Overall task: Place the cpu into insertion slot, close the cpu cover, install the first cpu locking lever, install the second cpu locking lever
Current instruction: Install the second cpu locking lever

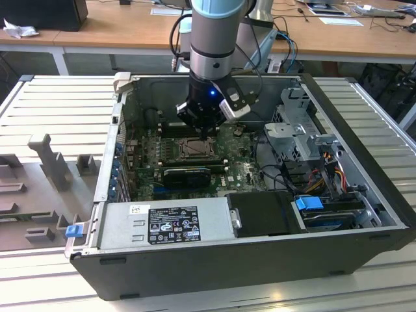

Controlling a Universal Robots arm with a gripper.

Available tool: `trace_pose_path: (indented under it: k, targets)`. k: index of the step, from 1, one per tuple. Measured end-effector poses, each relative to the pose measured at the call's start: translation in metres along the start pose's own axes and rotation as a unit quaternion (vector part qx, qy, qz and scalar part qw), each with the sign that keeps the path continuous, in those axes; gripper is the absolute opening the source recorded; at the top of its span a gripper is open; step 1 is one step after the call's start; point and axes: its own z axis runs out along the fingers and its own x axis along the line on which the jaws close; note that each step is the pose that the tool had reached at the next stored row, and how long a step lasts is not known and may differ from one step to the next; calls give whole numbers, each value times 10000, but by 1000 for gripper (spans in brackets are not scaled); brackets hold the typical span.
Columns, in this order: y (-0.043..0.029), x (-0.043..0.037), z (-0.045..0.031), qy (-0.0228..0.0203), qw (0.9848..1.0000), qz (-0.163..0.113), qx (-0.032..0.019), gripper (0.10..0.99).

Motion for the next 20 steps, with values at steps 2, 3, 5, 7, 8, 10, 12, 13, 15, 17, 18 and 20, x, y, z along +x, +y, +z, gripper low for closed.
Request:
trace_pose_path:
  k: [2, 3, 5, 7, 8, 10, 12, 13, 15, 17, 18, 20]
  targets:
    - [-14, 1, -1, 0, 10000, 0, 0, 106]
    - [-17, 1, -1, 0, 10000, 0, 0, 106]
    - [-27, 2, -2, 0, 10000, 0, 0, 106]
    - [-34, 2, -3, 0, 10000, 0, 0, 106]
    - [-39, 3, -3, 0, 10000, 0, 0, 106]
    - [-45, 3, -3, 0, 10000, 0, 0, 106]
    - [-52, 4, -4, 0, 10000, 0, 0, 106]
    - [-63, 4, -5, 0, 10000, 0, 0, 106]
    - [-70, 6, -21, 1, 10000, 1, 1, 106]
    - [-69, 5, -67, 0, 10000, 0, 0, 106]
    - [-68, 6, -93, 0, 10000, 0, 0, 106]
    - [-88, 8, -103, -1, 10000, 0, -1, 106]
